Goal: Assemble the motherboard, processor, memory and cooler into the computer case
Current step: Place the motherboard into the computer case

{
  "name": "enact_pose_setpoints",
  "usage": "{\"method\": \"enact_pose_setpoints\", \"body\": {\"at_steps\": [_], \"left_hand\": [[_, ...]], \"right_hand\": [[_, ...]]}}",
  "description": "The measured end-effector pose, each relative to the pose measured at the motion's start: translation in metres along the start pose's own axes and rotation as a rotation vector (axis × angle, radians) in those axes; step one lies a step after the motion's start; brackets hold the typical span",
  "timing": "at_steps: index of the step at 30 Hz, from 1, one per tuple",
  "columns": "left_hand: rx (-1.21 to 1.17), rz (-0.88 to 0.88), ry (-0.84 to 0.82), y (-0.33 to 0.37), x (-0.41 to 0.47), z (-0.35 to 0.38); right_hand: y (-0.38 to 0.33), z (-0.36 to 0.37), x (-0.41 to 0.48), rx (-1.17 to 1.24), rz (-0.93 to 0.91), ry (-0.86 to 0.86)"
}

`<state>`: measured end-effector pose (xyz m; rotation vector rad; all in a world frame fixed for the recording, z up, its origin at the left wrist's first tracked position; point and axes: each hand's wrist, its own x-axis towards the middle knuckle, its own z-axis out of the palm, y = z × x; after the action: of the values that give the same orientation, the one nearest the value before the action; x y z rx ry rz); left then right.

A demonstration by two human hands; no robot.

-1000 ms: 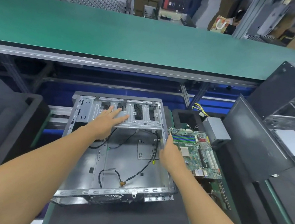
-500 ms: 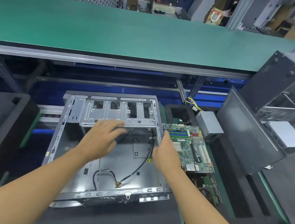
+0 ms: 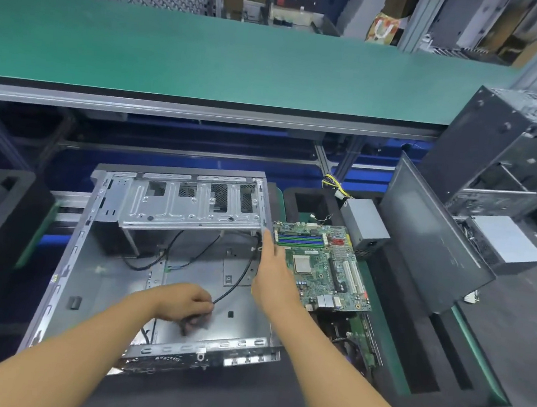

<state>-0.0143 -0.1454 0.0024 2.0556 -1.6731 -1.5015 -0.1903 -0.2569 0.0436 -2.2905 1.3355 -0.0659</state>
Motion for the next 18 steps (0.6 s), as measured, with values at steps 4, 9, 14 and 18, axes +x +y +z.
{"method": "enact_pose_setpoints", "body": {"at_steps": [4,9,14,18], "left_hand": [[0.015,-0.039,0.137,-0.004,-0.01,0.001],[-0.054,-0.071,0.182,0.0,-0.02,0.0],[-0.041,-0.038,0.311,0.014,-0.024,-0.003],[-0.055,0.123,0.585,0.04,-0.015,-0.012]], "right_hand": [[0.008,-0.003,-0.005,-0.003,0.017,-0.003],[0.01,-0.003,-0.007,0.018,0.005,0.009],[0.015,-0.004,-0.005,0.067,-0.029,-0.008],[0.031,-0.016,-0.007,0.42,-0.108,0.033]]}}
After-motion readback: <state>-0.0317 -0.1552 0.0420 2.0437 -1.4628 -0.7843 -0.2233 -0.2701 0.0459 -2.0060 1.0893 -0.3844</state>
